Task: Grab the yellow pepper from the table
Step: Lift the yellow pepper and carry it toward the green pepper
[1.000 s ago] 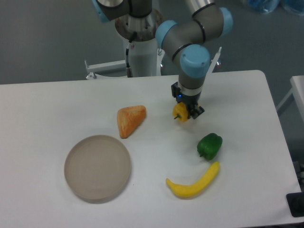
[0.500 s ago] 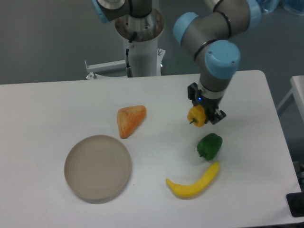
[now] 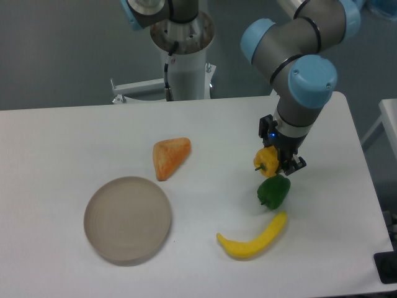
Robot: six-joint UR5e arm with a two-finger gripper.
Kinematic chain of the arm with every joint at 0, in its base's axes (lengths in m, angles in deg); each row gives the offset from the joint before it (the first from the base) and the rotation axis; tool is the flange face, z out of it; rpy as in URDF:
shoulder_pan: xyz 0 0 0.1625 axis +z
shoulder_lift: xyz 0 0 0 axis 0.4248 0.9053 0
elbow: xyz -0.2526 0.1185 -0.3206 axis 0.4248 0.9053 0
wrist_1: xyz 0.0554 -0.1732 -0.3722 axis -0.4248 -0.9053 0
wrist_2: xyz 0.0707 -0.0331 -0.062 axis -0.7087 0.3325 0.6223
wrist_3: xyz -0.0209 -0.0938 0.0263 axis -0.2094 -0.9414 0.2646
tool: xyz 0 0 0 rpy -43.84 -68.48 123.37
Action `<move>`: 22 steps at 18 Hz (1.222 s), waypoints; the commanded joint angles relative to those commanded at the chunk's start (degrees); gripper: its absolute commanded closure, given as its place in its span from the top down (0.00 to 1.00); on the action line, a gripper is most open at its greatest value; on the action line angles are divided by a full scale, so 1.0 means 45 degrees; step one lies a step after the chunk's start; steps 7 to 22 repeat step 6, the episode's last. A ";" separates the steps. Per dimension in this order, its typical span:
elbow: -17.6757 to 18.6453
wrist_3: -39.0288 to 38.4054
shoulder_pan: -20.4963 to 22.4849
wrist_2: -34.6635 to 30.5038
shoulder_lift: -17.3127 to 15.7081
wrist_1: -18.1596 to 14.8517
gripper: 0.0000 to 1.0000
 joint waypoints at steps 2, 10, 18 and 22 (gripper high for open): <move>0.0019 0.0000 0.0000 -0.0078 0.0000 0.0019 0.19; 0.0020 0.0000 0.0000 -0.0098 0.0000 0.0020 0.19; 0.0020 0.0000 0.0000 -0.0098 0.0000 0.0020 0.19; 0.0020 0.0000 0.0000 -0.0098 0.0000 0.0020 0.19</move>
